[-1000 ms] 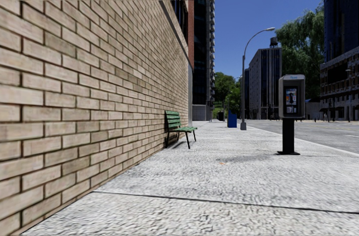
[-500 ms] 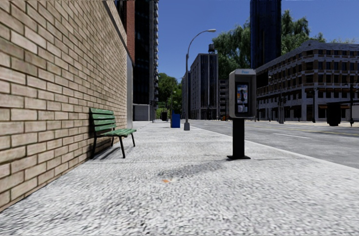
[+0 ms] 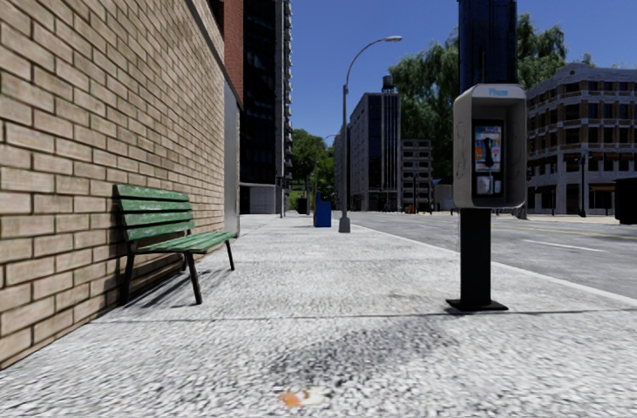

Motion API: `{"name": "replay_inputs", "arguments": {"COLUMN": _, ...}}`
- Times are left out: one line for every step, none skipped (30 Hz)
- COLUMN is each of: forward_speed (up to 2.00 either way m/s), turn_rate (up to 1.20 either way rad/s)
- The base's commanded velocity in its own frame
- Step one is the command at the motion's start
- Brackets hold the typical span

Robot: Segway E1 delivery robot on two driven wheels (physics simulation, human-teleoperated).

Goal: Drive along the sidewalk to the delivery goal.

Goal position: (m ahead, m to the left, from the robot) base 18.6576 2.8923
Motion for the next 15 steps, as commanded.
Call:
{"name": "replay_inputs", "arguments": {"forward_speed": 2.0, "turn_rate": 0.38}}
{"name": "replay_inputs", "arguments": {"forward_speed": 2.0, "turn_rate": 0.38}}
{"name": "replay_inputs", "arguments": {"forward_speed": 2.0, "turn_rate": 0.39}}
{"name": "replay_inputs", "arguments": {"forward_speed": 2.0, "turn_rate": 0.39}}
{"name": "replay_inputs", "arguments": {"forward_speed": 2.0, "turn_rate": 0.39}}
{"name": "replay_inputs", "arguments": {"forward_speed": 2.0, "turn_rate": 0.39}}
{"name": "replay_inputs", "arguments": {"forward_speed": 2.0, "turn_rate": 0.39}}
{"name": "replay_inputs", "arguments": {"forward_speed": 2.0, "turn_rate": 0.39}}
{"name": "replay_inputs", "arguments": {"forward_speed": 2.0, "turn_rate": 0.39}}
{"name": "replay_inputs", "arguments": {"forward_speed": 2.0, "turn_rate": 0.39}}
{"name": "replay_inputs", "arguments": {"forward_speed": 2.0, "turn_rate": 0.39}}
{"name": "replay_inputs", "arguments": {"forward_speed": 2.0, "turn_rate": 0.39}}
{"name": "replay_inputs", "arguments": {"forward_speed": 2.0, "turn_rate": 0.0}}
{"name": "replay_inputs", "arguments": {"forward_speed": 2.0, "turn_rate": 0.0}}
{"name": "replay_inputs", "arguments": {"forward_speed": 2.0, "turn_rate": 0.0}}
